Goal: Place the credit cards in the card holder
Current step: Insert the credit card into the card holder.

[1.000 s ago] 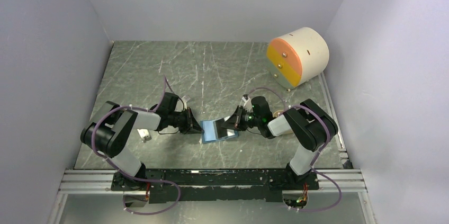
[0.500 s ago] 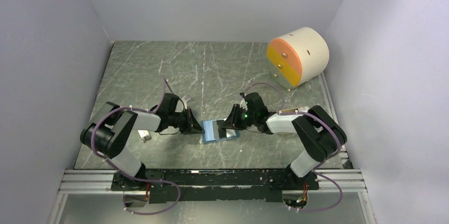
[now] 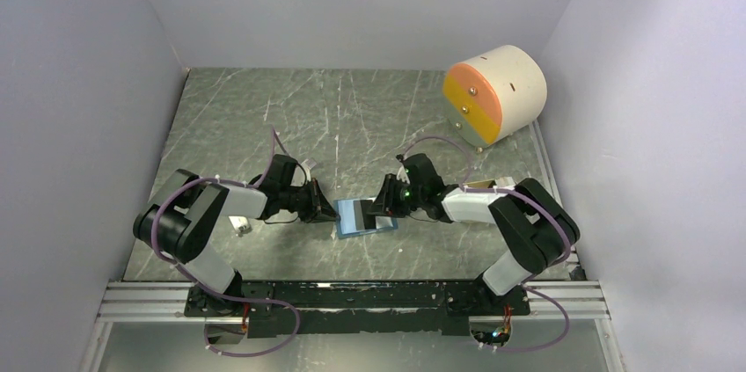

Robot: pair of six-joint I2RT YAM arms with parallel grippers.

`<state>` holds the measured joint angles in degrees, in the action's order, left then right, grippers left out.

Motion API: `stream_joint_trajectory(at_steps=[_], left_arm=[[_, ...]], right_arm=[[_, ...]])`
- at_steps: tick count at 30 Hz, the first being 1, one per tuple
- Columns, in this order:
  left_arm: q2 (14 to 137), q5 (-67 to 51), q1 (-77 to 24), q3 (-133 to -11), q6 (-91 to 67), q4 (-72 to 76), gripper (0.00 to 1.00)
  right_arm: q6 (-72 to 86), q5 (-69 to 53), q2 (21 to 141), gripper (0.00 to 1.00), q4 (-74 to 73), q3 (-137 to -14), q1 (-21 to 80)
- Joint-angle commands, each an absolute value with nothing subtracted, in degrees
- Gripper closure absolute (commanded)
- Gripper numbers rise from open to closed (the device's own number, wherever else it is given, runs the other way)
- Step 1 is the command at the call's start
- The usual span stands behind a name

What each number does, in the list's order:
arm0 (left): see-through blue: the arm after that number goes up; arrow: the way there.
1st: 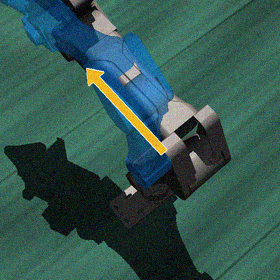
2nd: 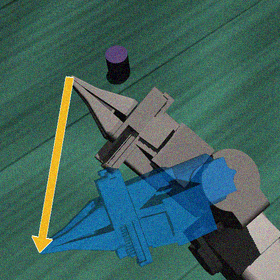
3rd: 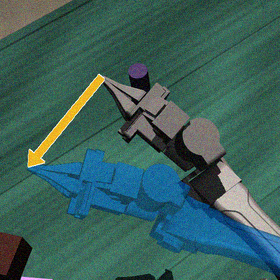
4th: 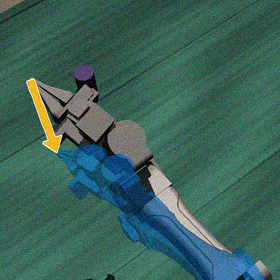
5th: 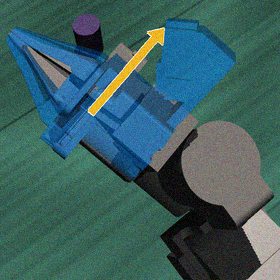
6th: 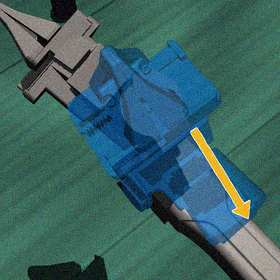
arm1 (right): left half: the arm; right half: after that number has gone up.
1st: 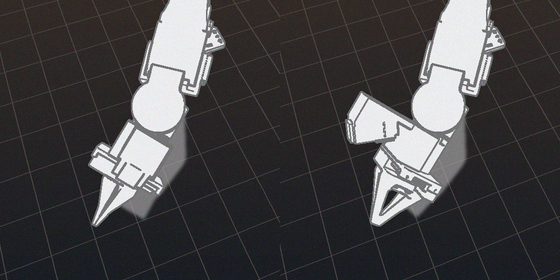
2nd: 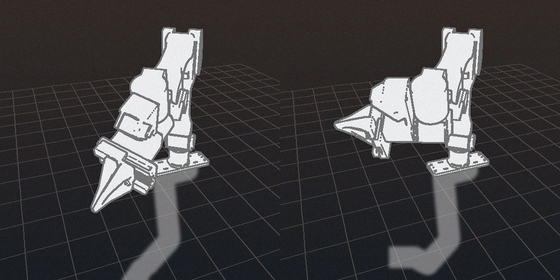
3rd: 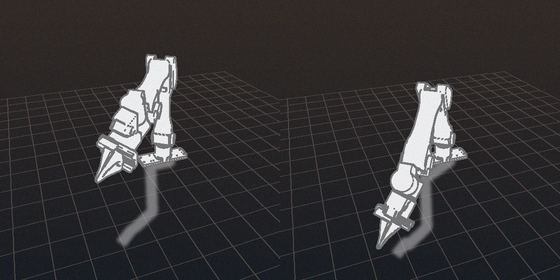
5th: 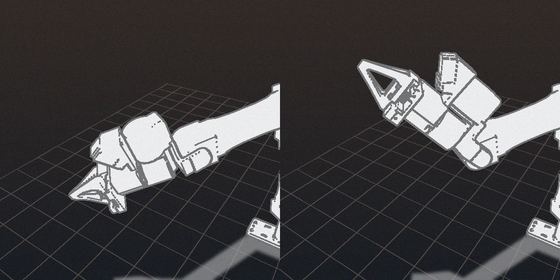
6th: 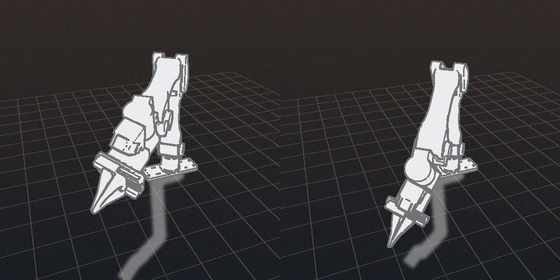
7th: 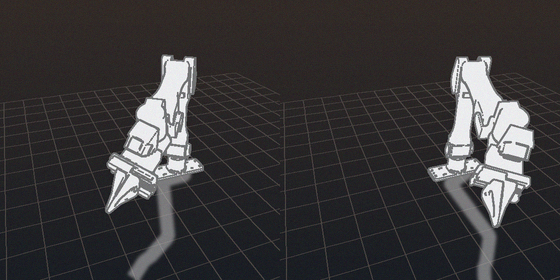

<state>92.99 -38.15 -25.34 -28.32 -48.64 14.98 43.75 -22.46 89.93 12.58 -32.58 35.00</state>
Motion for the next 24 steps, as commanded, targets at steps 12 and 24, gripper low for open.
stream_joint_trajectory(at_steps=[12, 24], left_arm=[[89.8, -36.9, -26.0, -30.0, -47.4, 13.5, 0.91], [90.1, -37.1, -26.1, -31.4, -45.9, 11.5, 0.91]], right_arm=[[48.0, -23.6, 92.2, 0.67, 19.6, -33.4, 39.7], [43.6, -22.2, 93.7, 0.63, 16.8, -36.6, 39.8]])
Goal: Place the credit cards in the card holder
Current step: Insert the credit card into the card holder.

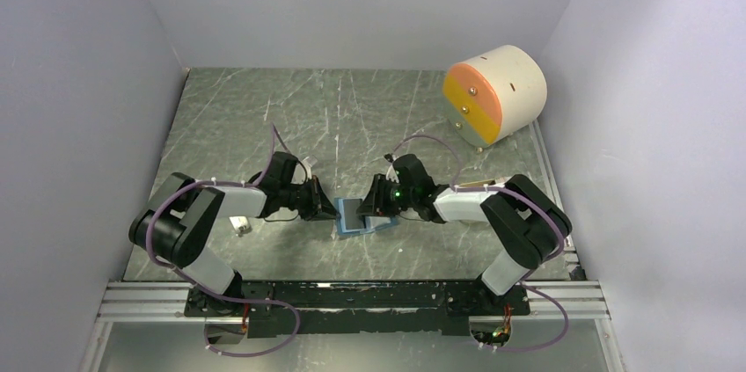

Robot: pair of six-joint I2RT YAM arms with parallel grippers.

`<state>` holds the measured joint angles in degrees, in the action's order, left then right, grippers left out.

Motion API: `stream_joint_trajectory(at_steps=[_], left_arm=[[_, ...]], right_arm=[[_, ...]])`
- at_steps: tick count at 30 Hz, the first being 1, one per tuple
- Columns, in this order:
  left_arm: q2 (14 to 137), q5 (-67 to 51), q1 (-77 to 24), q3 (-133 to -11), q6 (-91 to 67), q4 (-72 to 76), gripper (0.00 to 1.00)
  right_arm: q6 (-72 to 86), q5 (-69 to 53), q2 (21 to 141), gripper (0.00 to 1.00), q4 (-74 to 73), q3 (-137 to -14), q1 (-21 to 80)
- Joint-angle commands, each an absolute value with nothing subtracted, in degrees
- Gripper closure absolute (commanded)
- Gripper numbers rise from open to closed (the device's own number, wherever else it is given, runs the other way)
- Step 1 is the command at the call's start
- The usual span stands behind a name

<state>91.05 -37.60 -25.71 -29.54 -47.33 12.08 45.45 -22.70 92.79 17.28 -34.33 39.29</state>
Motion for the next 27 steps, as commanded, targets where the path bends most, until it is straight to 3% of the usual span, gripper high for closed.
stream_joint_trajectory(at_steps=[1, 15, 27], left_arm=[[90.0, -37.1, -26.1, -31.5, -45.9, 11.4, 0.91], [87.5, -38.2, -26.2, -31.7, -46.4, 10.5, 0.91], [87.5, -41.6, -27.1, -31.1, -49.4, 16.9, 0.77]], right_arm=[[43.8, -22.6, 93.9, 0.63, 17.2, -36.7, 39.8], [42.2, -22.5, 92.3, 0.75, 15.1, -35.8, 39.7], [41.0, -20.2, 91.7, 0.83, 14.8, -34.3, 39.7]])
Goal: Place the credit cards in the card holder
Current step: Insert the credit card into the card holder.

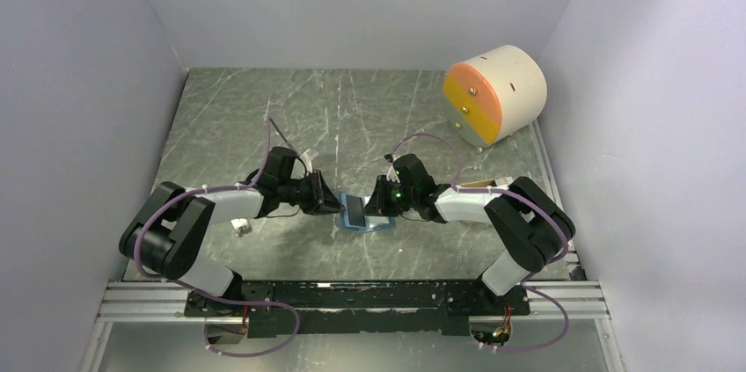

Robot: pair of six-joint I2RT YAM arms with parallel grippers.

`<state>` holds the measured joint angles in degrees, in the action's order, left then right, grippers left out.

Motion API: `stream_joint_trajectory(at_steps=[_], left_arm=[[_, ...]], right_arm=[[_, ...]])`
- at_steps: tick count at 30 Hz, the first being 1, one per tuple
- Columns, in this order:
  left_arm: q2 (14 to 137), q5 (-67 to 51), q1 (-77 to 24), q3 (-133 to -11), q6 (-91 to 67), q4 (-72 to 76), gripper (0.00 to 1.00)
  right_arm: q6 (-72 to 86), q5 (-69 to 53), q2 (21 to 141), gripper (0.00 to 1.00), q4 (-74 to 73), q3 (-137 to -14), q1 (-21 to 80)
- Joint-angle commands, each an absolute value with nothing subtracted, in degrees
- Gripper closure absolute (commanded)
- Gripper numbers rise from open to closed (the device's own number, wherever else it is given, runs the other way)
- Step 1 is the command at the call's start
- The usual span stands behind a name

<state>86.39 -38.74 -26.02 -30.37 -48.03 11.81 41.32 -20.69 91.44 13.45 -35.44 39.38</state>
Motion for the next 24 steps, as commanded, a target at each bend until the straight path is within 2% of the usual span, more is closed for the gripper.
stream_joint_trajectory(at_steps=[1, 10, 17, 24], left_arm=[[87.9, -41.2, -27.5, -31.6, -49.2, 16.5, 0.76], [89.8, -39.6, -29.0, -33.7, -48.1, 15.3, 0.75], [87.4, -38.6, -29.2, -34.0, -47.3, 14.0, 0.89], [83.9, -40.3, -29.2, -33.7, -46.3, 15.1, 0.91]], right_arm=[[41.1, -20.3, 91.9, 0.83, 15.2, -34.0, 39.6], [41.2, -20.4, 91.8, 0.84, 15.8, -33.4, 39.7], [41.7, -21.2, 92.4, 0.85, 17.1, -33.1, 39.7], [43.4, -22.7, 93.1, 0.85, 19.8, -32.1, 40.0]])
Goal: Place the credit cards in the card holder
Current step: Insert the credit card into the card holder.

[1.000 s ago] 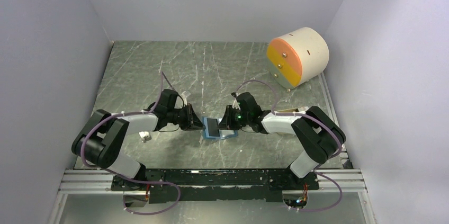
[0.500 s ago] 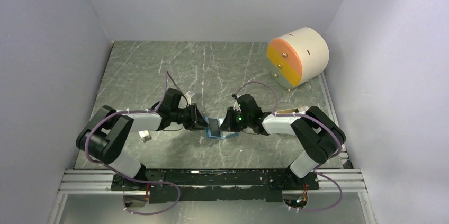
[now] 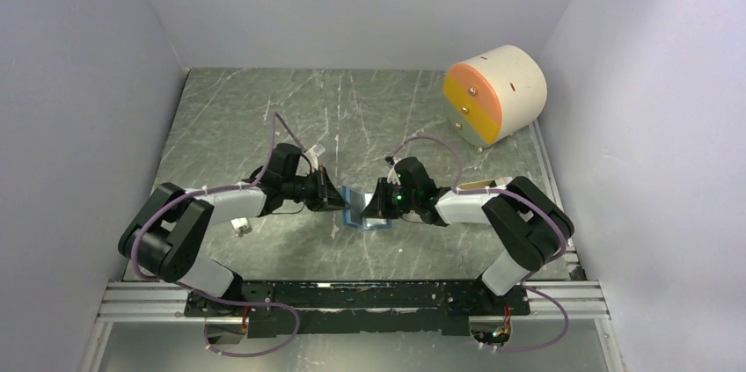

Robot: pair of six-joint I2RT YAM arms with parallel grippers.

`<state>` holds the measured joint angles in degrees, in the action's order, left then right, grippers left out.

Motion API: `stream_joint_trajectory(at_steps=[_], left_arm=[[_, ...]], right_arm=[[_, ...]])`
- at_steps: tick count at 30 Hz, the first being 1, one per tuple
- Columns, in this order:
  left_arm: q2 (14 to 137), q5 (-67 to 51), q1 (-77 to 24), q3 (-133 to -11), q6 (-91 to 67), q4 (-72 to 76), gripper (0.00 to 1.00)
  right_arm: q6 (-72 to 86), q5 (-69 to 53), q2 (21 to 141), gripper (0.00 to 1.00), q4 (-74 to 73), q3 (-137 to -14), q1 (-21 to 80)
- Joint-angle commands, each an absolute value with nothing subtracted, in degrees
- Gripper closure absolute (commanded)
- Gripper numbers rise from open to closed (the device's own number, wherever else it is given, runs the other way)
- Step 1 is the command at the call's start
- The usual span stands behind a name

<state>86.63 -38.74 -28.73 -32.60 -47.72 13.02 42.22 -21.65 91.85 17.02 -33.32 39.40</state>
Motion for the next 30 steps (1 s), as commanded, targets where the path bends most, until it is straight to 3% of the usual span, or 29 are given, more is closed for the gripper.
stream_joint_trajectory(at_steps=[1, 21, 30], left_arm=[[83.7, -40.6, -29.2, -33.7, -46.1, 15.1, 0.91], [85.8, -44.8, -29.3, -33.1, -47.1, 18.8, 0.91], [85.3, -38.6, -29.3, -35.4, -43.8, 9.0, 0.91]], right_arm=[[43.6, -22.7, 93.3, 0.85, 20.0, -32.0, 40.0], [43.1, -22.7, 94.6, 0.86, 19.6, -32.8, 40.3], [39.6, -19.6, 90.1, 0.80, 9.6, -35.5, 40.3]])
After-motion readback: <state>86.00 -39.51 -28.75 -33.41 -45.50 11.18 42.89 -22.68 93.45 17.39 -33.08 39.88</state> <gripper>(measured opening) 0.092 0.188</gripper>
